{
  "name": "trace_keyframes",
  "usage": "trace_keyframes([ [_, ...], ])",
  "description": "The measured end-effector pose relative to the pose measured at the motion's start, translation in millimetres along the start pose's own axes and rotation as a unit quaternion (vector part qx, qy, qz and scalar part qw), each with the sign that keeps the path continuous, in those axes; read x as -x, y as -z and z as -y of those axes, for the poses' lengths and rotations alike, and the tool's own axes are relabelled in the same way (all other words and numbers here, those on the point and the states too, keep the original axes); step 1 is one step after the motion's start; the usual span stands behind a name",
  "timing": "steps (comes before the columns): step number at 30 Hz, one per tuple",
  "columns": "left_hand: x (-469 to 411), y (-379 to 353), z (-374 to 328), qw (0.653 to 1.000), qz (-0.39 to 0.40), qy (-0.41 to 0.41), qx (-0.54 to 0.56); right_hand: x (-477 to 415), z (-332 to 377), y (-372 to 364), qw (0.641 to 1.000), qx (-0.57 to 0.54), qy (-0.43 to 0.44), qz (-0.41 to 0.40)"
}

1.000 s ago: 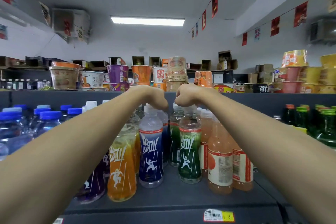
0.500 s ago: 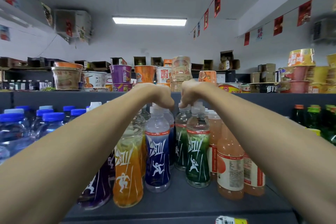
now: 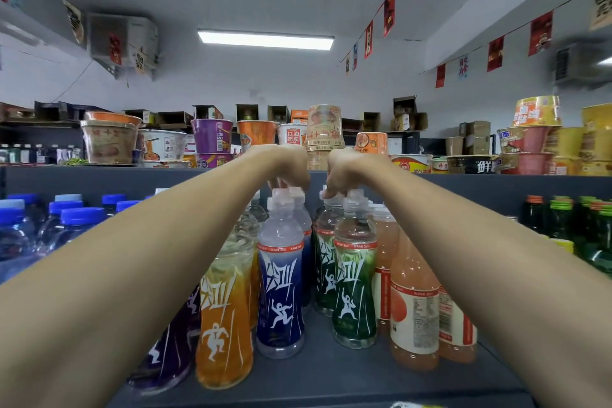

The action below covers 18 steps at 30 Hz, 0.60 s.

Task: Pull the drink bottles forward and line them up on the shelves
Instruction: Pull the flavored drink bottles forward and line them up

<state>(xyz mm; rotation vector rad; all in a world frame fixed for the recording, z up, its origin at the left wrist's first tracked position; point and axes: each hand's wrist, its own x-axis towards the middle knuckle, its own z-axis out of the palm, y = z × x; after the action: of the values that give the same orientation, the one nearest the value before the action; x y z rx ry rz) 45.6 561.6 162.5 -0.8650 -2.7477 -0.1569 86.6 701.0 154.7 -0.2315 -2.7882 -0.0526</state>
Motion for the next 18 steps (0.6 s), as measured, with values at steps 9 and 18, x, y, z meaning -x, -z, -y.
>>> trace_keyframes([
  [9, -6.2, -2.3, -1.1, 0.998, 0.056, -0.001, -0.028, -6.2, -3.0, -5.6, 1.000, -0.023, -0.010, 0.003],
  [18, -6.7, -5.6, 1.1, 0.994, 0.086, 0.011, -0.070, -2.9, -0.7, 6.0, 0.994, -0.042, -0.013, 0.101],
])
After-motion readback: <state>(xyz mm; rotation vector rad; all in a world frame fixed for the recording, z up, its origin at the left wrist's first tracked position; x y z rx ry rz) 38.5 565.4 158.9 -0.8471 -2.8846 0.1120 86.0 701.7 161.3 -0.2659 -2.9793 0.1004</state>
